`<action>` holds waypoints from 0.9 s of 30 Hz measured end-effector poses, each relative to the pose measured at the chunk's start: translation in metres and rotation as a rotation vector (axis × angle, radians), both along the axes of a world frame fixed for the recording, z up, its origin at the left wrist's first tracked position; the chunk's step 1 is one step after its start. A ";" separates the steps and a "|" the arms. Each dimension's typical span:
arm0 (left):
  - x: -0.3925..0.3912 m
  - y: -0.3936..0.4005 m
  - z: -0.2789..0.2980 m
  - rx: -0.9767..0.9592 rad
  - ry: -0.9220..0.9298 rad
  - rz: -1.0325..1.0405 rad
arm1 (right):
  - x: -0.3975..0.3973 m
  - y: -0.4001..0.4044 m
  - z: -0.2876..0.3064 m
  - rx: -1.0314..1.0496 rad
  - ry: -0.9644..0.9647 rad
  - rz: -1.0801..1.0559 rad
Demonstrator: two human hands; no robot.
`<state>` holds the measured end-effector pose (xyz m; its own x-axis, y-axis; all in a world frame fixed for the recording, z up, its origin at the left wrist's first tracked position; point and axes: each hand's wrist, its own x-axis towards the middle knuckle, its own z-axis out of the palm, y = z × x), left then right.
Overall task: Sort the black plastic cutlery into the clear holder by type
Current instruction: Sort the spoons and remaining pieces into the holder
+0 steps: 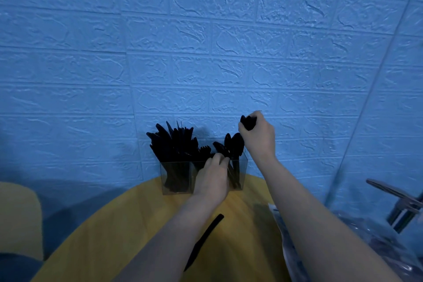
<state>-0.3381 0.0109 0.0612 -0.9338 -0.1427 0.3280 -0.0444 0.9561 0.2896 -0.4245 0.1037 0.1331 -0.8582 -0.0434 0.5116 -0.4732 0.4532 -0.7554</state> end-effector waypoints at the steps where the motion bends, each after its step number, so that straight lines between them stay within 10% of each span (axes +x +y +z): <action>1: 0.000 0.000 0.000 -0.002 -0.002 0.000 | 0.000 -0.002 -0.005 0.023 -0.010 0.007; 11: 0.008 -0.006 0.002 0.078 -0.070 -0.069 | -0.002 0.007 -0.052 0.293 -0.210 0.110; 18: 0.051 -0.021 0.007 0.182 -0.131 -0.094 | 0.044 0.018 -0.045 0.214 0.172 0.171; 27: 0.126 -0.037 -0.019 0.190 -0.541 0.016 | 0.104 0.008 -0.092 0.960 -0.145 0.791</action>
<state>-0.2123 -0.0261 0.0427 -0.9587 -0.1684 -0.2290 -0.2486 0.8876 0.3879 -0.3204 0.1120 0.0408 -0.4729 -0.8745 -0.1083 -0.8069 0.4791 -0.3456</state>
